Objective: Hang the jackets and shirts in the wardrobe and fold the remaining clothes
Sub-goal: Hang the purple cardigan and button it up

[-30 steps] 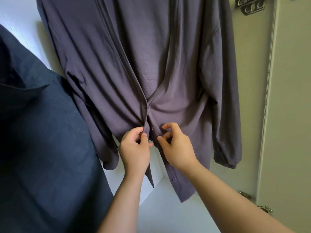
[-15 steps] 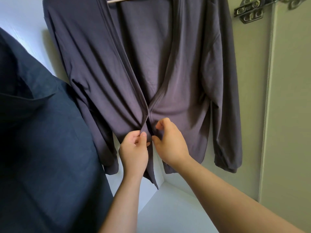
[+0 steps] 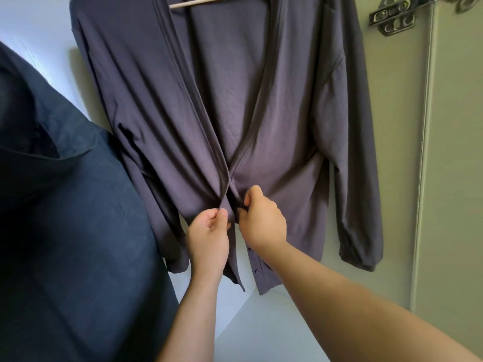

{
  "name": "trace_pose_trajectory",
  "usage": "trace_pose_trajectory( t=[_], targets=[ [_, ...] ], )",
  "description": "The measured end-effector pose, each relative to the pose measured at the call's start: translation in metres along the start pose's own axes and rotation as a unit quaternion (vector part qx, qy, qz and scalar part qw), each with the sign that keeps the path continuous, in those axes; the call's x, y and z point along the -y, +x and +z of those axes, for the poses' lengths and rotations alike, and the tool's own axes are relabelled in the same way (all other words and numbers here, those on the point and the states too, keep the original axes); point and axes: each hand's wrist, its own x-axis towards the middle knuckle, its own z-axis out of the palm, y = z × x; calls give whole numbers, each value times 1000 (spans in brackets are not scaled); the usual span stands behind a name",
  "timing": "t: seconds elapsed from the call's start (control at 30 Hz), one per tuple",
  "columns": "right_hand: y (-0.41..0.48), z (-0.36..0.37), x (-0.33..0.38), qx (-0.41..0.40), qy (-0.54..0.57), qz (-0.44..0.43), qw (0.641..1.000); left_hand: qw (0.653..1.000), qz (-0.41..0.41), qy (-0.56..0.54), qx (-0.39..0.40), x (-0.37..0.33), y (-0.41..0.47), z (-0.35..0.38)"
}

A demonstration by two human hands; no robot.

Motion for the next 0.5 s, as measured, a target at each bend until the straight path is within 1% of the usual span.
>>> trace_pose_trajectory(
  t=[0.13,0.2,0.3,0.5],
  targets=[
    [-11,-2,-9,13,110,-7,994,1000,-1,3,-8,3,1,0],
    [-19,-5,-15,13,145,-20,989,1000,-7,8,-8,5,1,2],
    [-28,-9,-18,14,140,-58,988,1000,-16,-4,-4,9,-1,5],
    [-35,-21,-15,-2,63,-119,991,990,-73,-117,-10,7,-5,10]
  ],
)
